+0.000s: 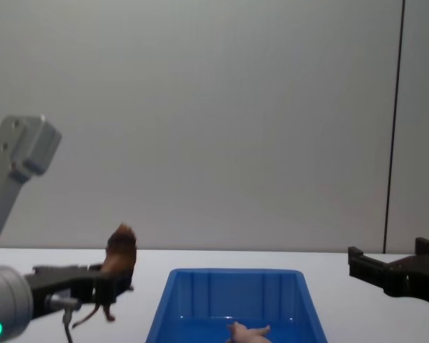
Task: Pick up the two dolls from the table and place them into the box.
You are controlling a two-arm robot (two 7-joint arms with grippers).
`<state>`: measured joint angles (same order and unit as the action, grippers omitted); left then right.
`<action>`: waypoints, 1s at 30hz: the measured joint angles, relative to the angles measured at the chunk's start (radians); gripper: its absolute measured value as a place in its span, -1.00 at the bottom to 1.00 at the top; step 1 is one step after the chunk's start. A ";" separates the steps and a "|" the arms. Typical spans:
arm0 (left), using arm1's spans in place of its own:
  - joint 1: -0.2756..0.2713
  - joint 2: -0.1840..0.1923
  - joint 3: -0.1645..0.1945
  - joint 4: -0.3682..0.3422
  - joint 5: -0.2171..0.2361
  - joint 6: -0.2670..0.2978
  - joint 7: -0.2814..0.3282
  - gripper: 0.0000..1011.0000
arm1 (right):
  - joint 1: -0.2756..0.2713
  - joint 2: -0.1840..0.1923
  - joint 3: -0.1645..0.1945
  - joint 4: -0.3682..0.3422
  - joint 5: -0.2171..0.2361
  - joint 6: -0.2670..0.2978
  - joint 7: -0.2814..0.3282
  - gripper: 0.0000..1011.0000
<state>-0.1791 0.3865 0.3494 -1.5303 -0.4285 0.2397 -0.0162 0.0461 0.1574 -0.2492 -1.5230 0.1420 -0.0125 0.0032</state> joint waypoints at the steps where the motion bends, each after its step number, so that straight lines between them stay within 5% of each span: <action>1: -0.001 0.002 -0.002 -0.007 0.002 -0.010 -0.010 -0.31 | 0.000 0.000 0.000 0.000 0.000 0.000 0.000 0.98; 16: -0.032 0.006 -0.011 -0.039 -0.002 -0.069 -0.195 -0.30 | 0.000 0.000 0.000 0.000 0.000 0.000 0.000 0.98; 30: -0.079 -0.012 -0.001 -0.017 -0.017 -0.078 -0.398 0.55 | 0.000 0.000 0.000 0.000 0.000 0.000 0.000 0.98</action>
<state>-0.2582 0.3743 0.3484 -1.5473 -0.4455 0.1618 -0.4146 0.0461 0.1574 -0.2492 -1.5230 0.1420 -0.0125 0.0032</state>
